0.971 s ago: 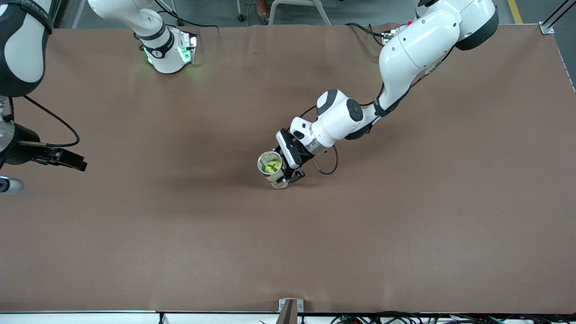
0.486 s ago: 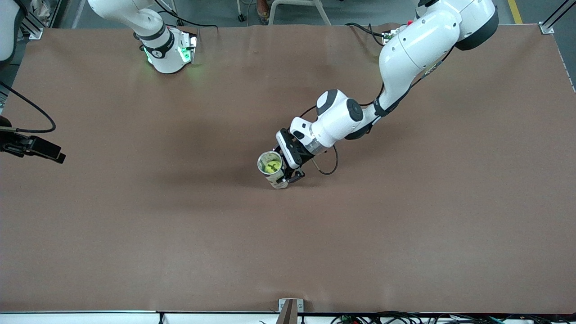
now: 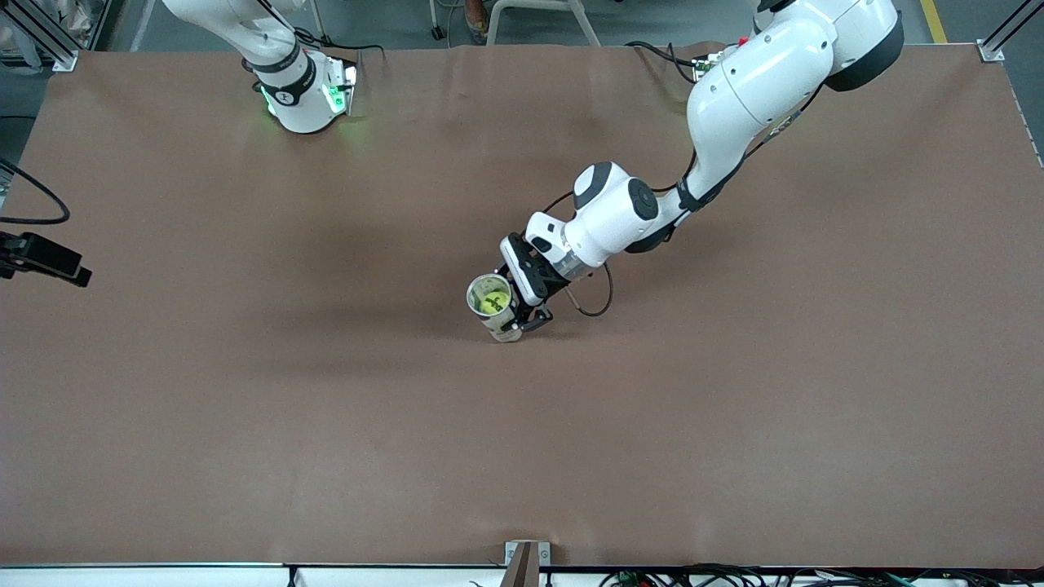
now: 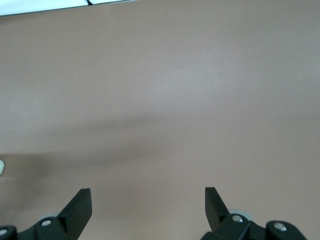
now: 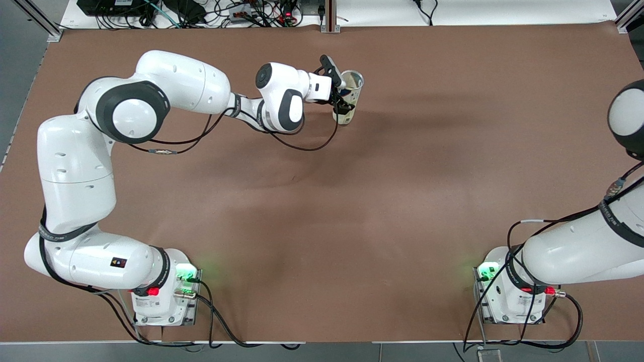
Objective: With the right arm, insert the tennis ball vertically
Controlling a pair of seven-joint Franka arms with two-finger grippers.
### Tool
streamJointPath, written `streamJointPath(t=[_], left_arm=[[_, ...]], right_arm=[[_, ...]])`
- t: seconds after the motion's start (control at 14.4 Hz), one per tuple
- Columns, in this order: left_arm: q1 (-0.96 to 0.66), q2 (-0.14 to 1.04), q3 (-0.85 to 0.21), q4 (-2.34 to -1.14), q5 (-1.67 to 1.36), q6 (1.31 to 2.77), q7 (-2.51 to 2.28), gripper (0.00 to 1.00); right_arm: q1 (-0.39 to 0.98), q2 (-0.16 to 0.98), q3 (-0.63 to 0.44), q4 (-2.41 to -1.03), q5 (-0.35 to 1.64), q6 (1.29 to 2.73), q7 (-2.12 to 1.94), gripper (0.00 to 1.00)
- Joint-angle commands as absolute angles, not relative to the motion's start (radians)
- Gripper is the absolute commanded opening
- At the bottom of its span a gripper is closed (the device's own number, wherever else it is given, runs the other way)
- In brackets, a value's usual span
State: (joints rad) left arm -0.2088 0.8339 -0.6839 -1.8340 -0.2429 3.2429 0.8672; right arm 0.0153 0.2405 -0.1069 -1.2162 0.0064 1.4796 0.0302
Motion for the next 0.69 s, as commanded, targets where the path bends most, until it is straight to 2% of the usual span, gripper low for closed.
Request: streamJointPath(t=[0.0,0.28,0.35,0.42,0.62], left_arm=[[-0.204,0.839,-0.692,-1.842,-0.271,3.240,0.877,0.80],[-0.202,0.839,-0.690,-1.844,-0.273,3.235,0.876,0.84],[-0.202,0.838,-0.690,-1.845,-0.275,3.232,0.868,0.94],[-0.199,0.835,-0.690,-1.847,-0.275,3.220,0.853,1.00],[-0.195,0.827,-0.690,-1.848,-0.275,3.177,0.821,1.00]], right_arm=[[-0.138,0.178,0.070,-1.281,-0.052,1.506,0.029,1.00],[-0.149,0.143,0.074,-1.331,-0.055,1.516,0.023,1.00],[-0.150,0.141,0.074,-1.335,-0.054,1.516,0.021,1.00],[-0.149,0.135,0.074,-1.345,-0.054,1.517,0.021,1.00],[-0.094,0.120,0.003,-1.376,-0.052,1.545,0.023,1.00]])
